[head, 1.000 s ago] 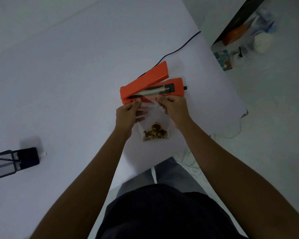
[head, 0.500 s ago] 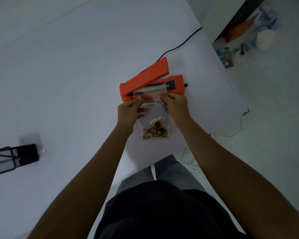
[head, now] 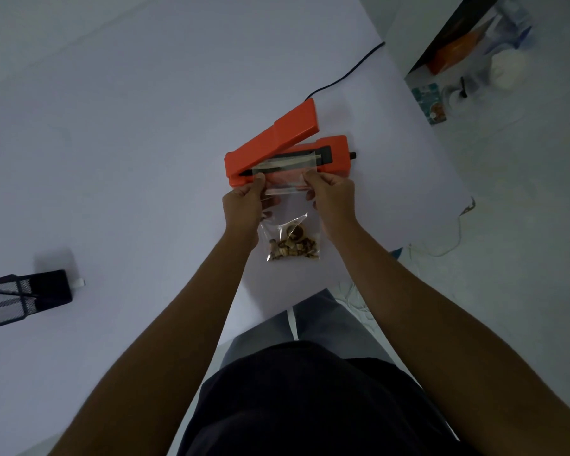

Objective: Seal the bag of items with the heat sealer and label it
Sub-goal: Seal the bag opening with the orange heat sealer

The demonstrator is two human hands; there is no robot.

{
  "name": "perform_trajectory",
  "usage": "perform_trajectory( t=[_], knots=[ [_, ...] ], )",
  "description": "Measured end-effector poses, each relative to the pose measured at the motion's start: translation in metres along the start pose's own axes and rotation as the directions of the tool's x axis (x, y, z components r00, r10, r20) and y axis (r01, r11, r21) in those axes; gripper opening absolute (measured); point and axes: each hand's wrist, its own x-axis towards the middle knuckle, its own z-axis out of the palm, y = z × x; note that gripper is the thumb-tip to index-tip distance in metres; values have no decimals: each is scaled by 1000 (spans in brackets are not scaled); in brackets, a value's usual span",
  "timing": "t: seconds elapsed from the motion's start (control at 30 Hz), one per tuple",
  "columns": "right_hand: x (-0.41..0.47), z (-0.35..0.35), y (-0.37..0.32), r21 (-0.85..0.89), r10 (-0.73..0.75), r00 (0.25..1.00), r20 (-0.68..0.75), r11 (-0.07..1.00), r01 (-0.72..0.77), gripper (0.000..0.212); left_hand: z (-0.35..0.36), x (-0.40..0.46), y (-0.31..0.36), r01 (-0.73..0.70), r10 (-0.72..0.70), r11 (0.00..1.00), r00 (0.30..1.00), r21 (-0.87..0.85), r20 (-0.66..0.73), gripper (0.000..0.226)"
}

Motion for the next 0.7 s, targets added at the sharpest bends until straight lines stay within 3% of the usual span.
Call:
perform_trajectory(
  t=[0.7],
  knots=[
    [2, 5, 4, 64, 56, 997, -46, 997, -53, 22, 7, 1, 1, 37, -41, 997, 997, -66, -61, 15]
  ],
)
